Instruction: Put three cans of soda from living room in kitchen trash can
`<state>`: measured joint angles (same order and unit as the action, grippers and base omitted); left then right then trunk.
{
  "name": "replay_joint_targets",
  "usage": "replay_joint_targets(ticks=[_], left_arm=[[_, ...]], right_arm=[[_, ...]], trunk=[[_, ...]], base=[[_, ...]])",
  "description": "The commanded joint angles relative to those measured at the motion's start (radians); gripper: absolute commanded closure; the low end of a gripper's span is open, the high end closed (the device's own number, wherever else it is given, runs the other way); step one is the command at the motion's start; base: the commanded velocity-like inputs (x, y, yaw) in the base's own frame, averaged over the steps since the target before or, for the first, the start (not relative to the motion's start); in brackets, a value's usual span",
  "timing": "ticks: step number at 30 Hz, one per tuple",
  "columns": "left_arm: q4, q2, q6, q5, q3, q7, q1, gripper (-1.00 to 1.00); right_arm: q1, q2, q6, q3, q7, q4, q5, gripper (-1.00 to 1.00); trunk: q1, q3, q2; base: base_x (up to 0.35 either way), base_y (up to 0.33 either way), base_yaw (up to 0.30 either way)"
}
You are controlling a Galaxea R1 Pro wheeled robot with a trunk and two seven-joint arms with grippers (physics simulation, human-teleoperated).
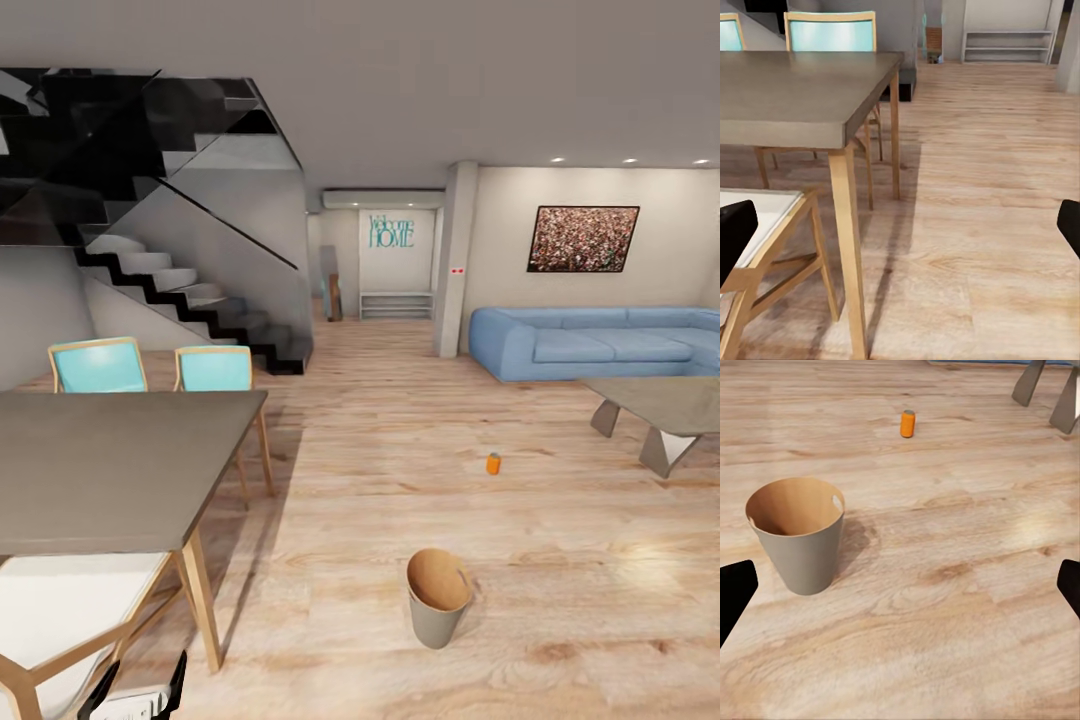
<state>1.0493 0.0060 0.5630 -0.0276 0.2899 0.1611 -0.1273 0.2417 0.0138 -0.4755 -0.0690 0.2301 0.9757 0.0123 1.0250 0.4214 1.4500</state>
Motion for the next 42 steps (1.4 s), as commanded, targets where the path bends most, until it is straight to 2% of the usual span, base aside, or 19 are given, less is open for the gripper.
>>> replay_joint_targets(ticks=[1, 26, 42], left_arm=[[0.0, 0.0, 0.0, 0.0, 0.0, 0.0, 0.0, -1.0], [0.0, 0.0, 0.0, 0.0, 0.0, 0.0, 0.0, -1.0], [0.0, 0.0, 0.0, 0.001, 0.0, 0.0, 0.0, -1.0]], right_arm=[[0.0, 0.0, 0.0, 0.0, 0.0, 0.0, 0.0, -1.0], [0.0, 0.0, 0.0, 0.001, -0.001, -0.001, -0.001, -1.0], [0.0, 0.0, 0.0, 0.002, -0.002, -0.004, -0.001, -1.0]], trunk=[[0.0, 0.0, 0.0], [0.0, 0.0, 0.0], [0.0, 0.0, 0.0]], base=[[0.12, -0.111, -0.005], [0.205, -0.101, -0.001], [0.039, -0.018, 0.0]])
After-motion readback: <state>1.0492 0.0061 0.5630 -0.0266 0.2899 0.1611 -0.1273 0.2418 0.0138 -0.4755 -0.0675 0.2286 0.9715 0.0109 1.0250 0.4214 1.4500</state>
